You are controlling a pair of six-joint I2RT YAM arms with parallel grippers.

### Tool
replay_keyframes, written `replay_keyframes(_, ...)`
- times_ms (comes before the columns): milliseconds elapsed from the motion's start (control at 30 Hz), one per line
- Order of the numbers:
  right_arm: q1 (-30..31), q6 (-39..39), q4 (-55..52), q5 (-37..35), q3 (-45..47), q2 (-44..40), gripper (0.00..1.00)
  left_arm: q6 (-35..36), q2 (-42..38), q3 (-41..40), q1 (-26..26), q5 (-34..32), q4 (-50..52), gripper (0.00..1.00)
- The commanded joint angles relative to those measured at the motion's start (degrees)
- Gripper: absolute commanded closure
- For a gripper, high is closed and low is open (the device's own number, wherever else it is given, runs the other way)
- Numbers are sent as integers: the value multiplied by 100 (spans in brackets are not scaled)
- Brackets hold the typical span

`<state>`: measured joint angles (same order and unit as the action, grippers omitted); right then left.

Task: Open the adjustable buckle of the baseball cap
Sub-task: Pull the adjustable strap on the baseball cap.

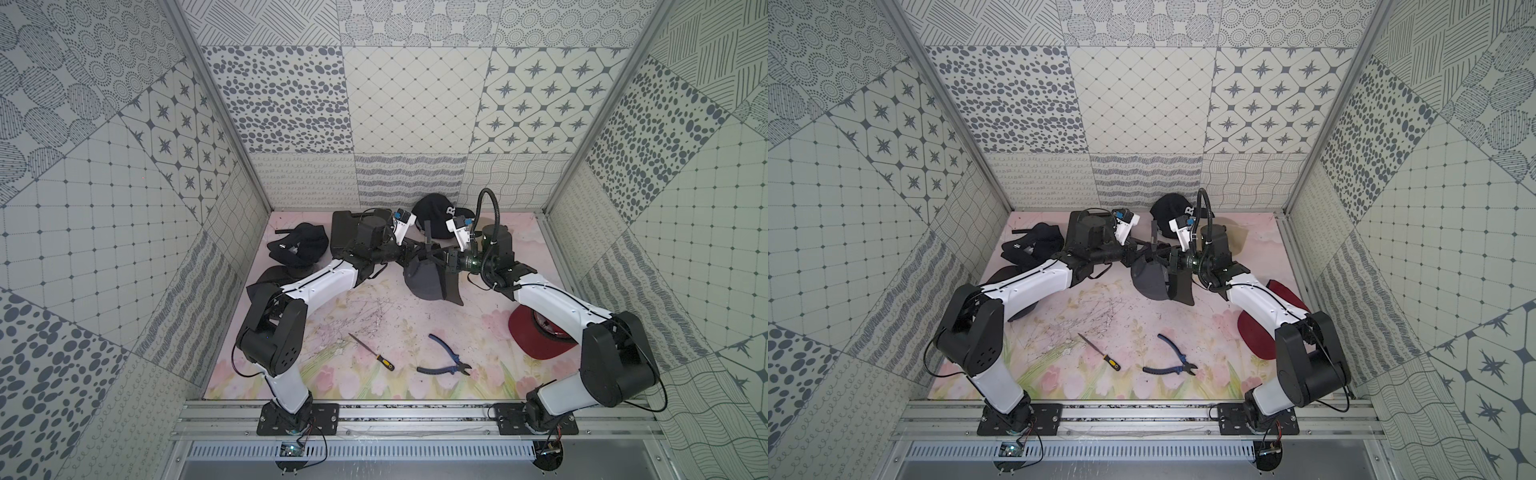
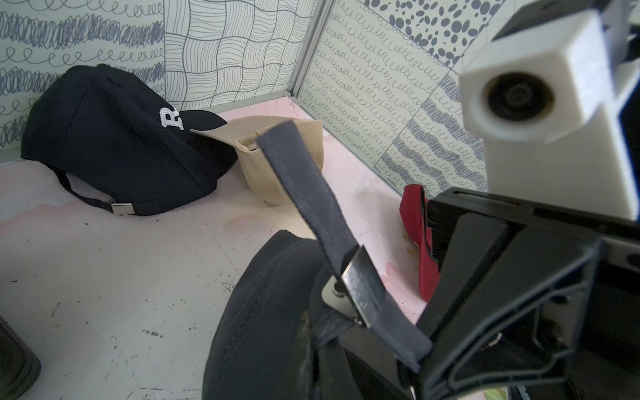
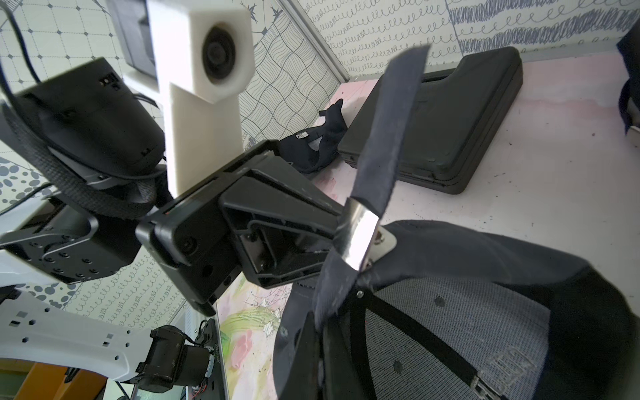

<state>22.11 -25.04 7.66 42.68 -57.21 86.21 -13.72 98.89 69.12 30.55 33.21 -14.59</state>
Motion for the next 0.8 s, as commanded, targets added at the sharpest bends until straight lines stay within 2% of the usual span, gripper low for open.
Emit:
replay_keyframes(0, 8, -116, 441, 140, 102, 75, 100, -1023, -141, -123, -2, -541, -982, 100)
replay_keyframes(667, 210, -186, 475, 327, 68, 341, 98, -1353, -85, -110, 48, -1027, -1327, 100)
replay_keyframes(733, 198, -156, 410, 272, 65, 302, 92, -1312, -67, -88, 48, -980, -1298, 100)
replay_keyframes(767, 194, -142, 366, 210, 60, 259, 82, -1285, -56, -70, 50, -946, -1260, 100)
